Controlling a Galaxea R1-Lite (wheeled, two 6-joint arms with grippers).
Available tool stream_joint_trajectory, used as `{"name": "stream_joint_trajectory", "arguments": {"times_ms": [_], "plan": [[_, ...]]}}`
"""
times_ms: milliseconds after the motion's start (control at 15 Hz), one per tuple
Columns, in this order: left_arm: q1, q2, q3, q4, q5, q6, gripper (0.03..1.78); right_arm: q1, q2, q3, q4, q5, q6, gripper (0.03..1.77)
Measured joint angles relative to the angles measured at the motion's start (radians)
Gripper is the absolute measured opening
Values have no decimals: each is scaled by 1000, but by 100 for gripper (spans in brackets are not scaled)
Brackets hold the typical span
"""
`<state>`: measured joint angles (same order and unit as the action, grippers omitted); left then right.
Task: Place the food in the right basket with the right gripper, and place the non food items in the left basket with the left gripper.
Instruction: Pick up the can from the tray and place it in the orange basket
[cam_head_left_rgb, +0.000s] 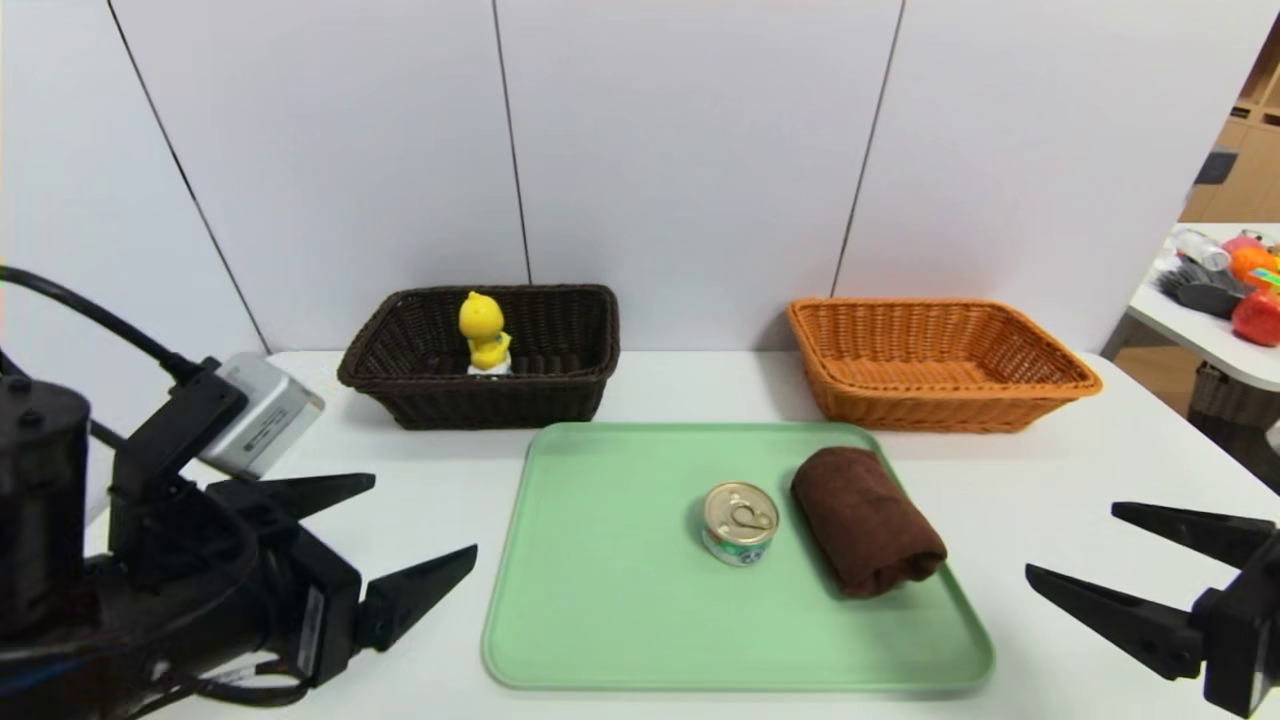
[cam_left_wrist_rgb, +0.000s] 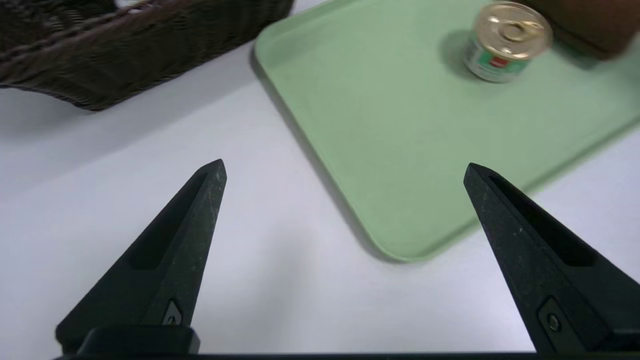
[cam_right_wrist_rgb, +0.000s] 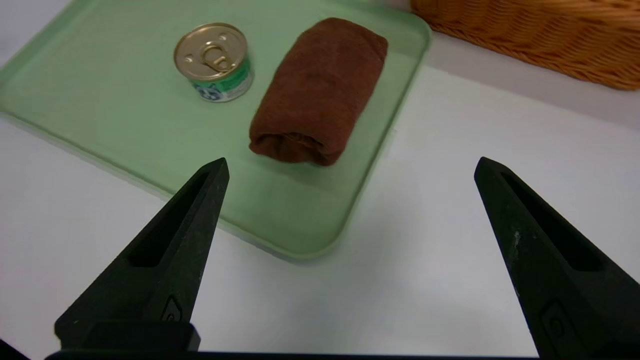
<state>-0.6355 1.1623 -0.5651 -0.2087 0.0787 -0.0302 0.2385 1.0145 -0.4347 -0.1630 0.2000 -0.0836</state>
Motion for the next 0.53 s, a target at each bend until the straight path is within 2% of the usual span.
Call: {"name": "stream_joint_trajectory", "arguments": {"times_ms": [133, 267, 333, 533], "plan": [[-2, -57, 57, 1, -83, 2, 169, 66, 63, -14, -44, -4, 0, 170], [-2, -99, 92, 1, -129, 3, 169, 132, 137, -31, -84, -16, 0, 170], [-2, -116, 105, 1, -152, 3, 169, 168, 174, -41, -111, -34, 1, 170], [-3, -146, 116, 6, -159, 3, 169, 281, 293, -79, -208, -126, 5, 170]]}}
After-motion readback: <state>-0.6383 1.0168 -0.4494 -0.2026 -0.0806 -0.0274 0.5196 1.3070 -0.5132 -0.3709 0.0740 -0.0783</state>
